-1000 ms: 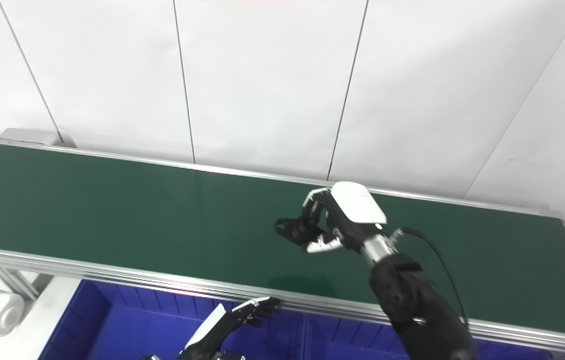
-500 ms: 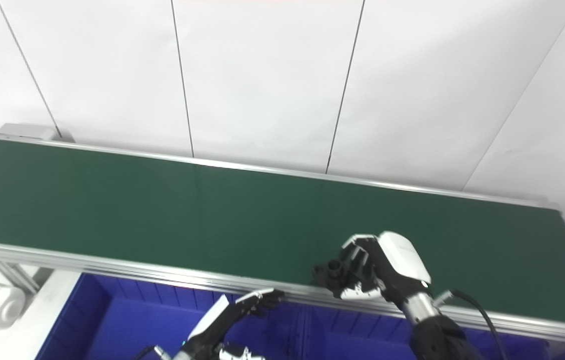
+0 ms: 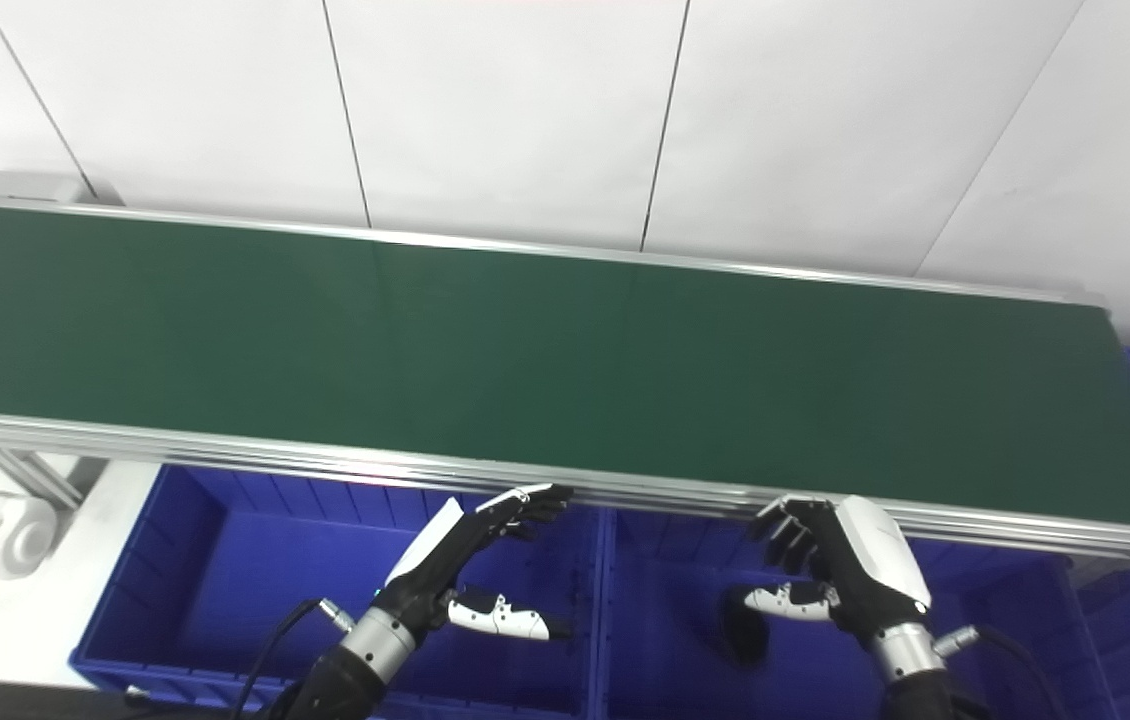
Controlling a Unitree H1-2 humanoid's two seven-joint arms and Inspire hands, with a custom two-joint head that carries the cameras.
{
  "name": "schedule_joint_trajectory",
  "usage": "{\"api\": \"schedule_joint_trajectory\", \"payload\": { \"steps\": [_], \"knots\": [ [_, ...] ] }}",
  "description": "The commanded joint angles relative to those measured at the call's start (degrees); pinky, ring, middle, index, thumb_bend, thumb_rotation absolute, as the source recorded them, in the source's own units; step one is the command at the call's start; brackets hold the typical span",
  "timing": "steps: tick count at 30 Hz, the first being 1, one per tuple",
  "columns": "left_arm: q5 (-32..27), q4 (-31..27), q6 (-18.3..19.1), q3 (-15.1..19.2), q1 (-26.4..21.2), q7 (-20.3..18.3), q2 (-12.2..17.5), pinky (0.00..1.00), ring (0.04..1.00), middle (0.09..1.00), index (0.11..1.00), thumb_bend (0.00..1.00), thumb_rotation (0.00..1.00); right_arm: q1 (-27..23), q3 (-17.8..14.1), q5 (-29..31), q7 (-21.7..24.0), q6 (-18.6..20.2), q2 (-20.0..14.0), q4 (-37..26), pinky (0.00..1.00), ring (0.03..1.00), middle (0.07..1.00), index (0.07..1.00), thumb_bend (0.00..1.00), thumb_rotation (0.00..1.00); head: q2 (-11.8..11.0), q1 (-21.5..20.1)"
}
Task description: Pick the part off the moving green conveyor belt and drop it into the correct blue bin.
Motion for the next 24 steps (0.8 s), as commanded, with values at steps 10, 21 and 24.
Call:
{"api": "schedule_joint_trajectory", "payload": {
  "steps": [10,21,24],
  "knots": [
    [-0.31,-2.84,-0.53,-0.01,-0.34,-0.35,-0.38,0.74,0.819,0.836,0.835,0.78,0.29,0.95,1.16,0.30,-1.45,-2.19,2.35,-1.88,0.58,0.691,0.760,0.726,0.59,0.01,0.57,-0.75],
    [-0.26,-5.49,1.33,0.15,0.40,-1.22,0.34,0.77,0.830,0.844,0.841,0.77,0.30,3.30,1.41,13.45,3.15,-5.22,8.95,-6.21,0.57,0.699,0.789,0.789,0.61,0.18,2.11,-1.11],
    [-0.19,-6.52,1.95,0.09,0.49,-1.58,0.80,0.77,0.832,0.848,0.846,0.76,0.31,3.71,1.40,14.57,3.45,-6.11,9.63,-6.10,0.64,0.748,0.807,0.806,0.62,0.27,2.74,-1.84]
  ]
}}
